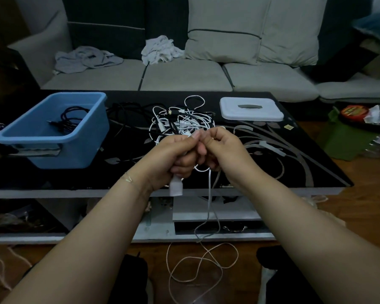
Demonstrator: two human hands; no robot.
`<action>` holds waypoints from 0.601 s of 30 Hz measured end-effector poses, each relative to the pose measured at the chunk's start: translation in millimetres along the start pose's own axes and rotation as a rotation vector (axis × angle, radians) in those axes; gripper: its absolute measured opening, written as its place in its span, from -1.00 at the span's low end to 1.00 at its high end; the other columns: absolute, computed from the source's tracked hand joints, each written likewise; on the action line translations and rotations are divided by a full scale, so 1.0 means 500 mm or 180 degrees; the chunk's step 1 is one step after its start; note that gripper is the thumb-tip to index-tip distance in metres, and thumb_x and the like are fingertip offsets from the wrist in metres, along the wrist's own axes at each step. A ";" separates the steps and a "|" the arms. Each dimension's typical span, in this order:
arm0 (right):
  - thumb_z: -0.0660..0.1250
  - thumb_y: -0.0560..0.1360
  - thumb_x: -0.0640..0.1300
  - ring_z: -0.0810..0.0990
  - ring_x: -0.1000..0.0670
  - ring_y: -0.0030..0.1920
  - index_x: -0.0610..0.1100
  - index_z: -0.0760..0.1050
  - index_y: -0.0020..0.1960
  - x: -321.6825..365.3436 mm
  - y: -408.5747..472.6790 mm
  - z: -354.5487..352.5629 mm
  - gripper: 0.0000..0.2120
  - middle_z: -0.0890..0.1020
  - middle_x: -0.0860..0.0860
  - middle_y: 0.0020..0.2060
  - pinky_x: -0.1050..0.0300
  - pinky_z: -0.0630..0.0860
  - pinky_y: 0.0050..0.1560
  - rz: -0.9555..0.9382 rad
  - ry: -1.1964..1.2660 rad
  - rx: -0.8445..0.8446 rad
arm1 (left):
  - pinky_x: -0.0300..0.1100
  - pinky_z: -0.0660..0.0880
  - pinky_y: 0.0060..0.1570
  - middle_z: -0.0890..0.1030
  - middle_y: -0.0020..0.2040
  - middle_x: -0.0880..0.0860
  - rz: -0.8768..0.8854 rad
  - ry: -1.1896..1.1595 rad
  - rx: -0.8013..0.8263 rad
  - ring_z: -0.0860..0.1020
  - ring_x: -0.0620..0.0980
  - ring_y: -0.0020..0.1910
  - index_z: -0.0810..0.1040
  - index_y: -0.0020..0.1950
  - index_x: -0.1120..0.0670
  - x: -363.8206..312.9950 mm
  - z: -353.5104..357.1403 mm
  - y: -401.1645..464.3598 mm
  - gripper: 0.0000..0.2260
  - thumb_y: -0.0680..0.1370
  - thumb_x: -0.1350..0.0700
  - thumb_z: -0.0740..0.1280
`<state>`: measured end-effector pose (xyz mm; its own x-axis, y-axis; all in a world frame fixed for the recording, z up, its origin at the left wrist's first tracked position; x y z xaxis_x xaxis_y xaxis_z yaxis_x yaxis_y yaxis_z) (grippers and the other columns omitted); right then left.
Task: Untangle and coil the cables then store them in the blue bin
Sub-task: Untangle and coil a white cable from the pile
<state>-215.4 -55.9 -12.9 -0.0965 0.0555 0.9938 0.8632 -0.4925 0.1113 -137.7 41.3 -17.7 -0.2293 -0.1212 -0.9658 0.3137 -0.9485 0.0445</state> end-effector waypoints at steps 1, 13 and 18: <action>0.26 0.56 0.00 0.31 0.07 -0.57 -0.09 0.35 -0.17 -0.005 0.003 0.002 -0.79 0.47 -0.04 -0.52 0.28 0.15 -0.55 0.0095 0.0134 -0.0004 | -0.41 0.10 -0.59 0.22 -0.62 -0.07 0.0022 -0.0133 0.0034 0.11 -0.22 -0.67 0.56 -0.19 0.18 0.002 0.003 0.001 -0.66 0.57 -0.04 0.19; 0.10 0.63 -0.06 0.46 0.15 -0.39 0.10 0.34 0.36 -0.043 0.020 0.021 -0.69 0.51 0.12 -0.35 0.14 0.42 -0.20 -0.0265 -0.1959 0.0217 | -0.40 0.16 -0.54 0.70 -0.05 -0.01 0.0431 -0.1282 -0.0828 0.22 -0.18 -0.65 0.51 0.06 0.22 -0.021 0.005 0.009 -0.72 0.62 0.08 0.08; 0.10 0.64 -0.08 0.57 -0.06 -0.46 0.17 0.08 0.42 -0.046 0.000 0.031 -0.59 0.59 -0.08 -0.31 0.13 0.53 -0.37 0.0265 -0.2245 0.1100 | -0.38 0.51 -0.36 0.66 -0.32 -0.03 0.0484 -0.1140 -0.1053 0.55 -0.18 -0.43 0.47 0.20 0.24 -0.024 -0.002 0.002 -0.72 0.67 0.11 0.07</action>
<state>-205.6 -44.0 -35.8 0.2125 0.6249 0.7512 0.9700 -0.2277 -0.0850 -133.8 42.1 -6.5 -0.4417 -0.3983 -0.8039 0.6298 -0.7758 0.0384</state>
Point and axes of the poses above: each hand's wrist, its own y-axis towards the middle knuckle, its own z-axis out of the palm, x = y × z, the point moved 3 cm from there along y, towards the middle knuckle
